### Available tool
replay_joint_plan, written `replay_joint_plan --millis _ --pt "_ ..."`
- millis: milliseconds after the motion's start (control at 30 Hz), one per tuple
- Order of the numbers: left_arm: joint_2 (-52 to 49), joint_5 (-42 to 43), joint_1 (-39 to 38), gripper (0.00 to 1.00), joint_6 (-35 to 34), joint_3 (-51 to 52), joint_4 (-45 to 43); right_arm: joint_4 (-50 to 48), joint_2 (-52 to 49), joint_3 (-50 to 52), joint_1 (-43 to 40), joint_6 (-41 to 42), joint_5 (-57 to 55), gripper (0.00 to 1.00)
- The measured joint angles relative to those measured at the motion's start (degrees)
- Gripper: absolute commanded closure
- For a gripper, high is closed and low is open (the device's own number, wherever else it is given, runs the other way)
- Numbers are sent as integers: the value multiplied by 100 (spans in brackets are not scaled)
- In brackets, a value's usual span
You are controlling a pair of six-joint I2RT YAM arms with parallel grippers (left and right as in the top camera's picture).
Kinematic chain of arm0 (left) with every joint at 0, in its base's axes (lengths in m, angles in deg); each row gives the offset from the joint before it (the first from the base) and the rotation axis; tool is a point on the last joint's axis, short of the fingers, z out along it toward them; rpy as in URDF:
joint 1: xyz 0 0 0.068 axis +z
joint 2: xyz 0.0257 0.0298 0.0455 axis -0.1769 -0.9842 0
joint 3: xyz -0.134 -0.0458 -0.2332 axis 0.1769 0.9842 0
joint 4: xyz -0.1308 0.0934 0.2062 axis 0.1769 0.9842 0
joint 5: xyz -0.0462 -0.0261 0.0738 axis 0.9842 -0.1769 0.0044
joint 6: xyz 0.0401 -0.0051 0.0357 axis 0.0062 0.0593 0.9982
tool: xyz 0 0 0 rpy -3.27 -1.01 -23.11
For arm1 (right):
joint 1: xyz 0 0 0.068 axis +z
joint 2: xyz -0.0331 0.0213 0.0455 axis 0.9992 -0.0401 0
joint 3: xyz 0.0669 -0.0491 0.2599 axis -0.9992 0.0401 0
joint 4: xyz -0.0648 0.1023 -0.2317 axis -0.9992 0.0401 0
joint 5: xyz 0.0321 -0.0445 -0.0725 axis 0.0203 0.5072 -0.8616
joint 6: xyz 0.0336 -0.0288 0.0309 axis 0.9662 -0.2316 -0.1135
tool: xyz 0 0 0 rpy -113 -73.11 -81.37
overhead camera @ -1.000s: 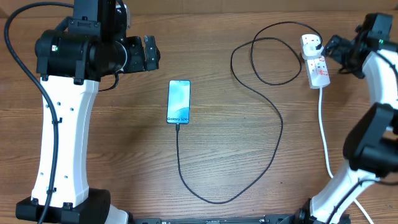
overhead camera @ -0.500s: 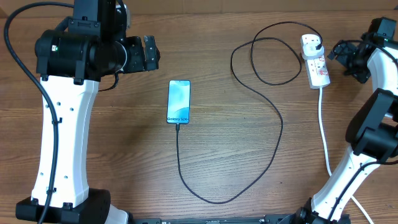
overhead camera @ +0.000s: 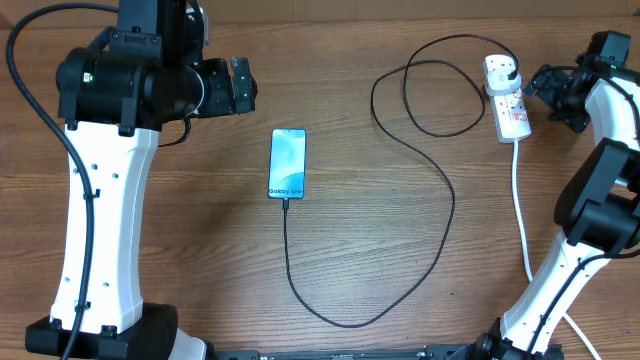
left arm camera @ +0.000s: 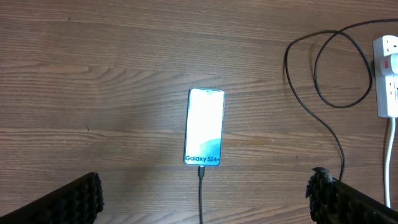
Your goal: Plug charger to phone and switch on socket
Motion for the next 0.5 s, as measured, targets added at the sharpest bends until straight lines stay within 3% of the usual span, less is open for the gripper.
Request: replay_joint_plan --millis 500 --pt "0 0 0 0 0 0 0 13 -155 0 4 0 247 0"
